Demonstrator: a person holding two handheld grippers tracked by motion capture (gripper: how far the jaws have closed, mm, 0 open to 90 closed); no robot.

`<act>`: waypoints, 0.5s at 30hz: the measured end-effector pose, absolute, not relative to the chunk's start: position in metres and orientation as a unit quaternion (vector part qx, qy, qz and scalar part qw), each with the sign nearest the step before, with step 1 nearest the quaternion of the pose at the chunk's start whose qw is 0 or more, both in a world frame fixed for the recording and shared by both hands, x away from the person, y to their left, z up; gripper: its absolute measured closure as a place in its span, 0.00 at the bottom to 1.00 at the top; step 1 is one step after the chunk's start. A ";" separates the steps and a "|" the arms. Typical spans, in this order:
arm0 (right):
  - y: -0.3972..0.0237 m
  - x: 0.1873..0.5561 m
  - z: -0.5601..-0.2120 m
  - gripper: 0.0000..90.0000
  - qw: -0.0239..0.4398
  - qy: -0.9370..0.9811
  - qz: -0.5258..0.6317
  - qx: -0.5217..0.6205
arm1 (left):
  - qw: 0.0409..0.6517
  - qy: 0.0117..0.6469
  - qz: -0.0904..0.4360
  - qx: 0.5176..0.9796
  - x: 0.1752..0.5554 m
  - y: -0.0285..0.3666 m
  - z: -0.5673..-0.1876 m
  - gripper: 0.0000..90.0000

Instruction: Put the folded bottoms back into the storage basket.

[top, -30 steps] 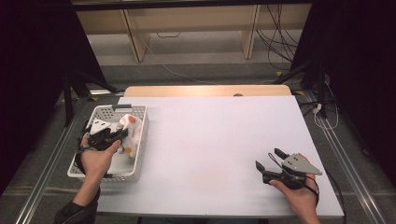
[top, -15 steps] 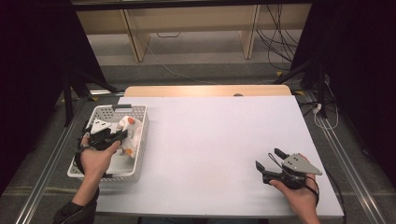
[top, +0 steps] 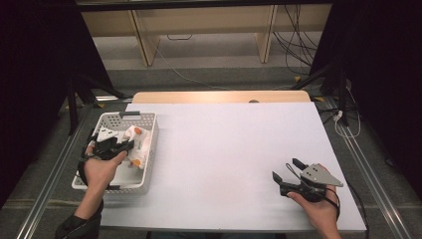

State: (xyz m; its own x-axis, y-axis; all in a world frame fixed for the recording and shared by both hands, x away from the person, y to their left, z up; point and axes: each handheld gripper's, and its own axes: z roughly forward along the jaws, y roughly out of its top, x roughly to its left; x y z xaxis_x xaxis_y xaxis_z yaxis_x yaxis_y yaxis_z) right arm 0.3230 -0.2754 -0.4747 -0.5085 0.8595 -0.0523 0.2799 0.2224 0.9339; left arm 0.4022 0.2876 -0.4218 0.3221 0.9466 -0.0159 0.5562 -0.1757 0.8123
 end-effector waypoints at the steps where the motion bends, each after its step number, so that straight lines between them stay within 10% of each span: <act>1: -0.275 0.323 -0.475 0.18 0.301 0.720 0.485 0.394 | 0.373 0.521 0.260 0.722 0.402 0.288 -0.422 0.93; 15: -0.275 0.323 -0.475 0.18 0.301 0.721 0.485 0.394 | 0.361 0.523 0.261 0.726 0.404 0.291 -0.423 0.93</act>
State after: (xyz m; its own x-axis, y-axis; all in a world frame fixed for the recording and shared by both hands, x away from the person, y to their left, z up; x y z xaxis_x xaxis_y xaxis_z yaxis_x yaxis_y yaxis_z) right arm 0.3233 -0.2751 -0.4750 -0.5083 0.8597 -0.0515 0.2765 0.2196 0.9356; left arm 0.4038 0.2911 -0.4232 0.3158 0.9488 0.0016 0.5713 -0.1915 0.7981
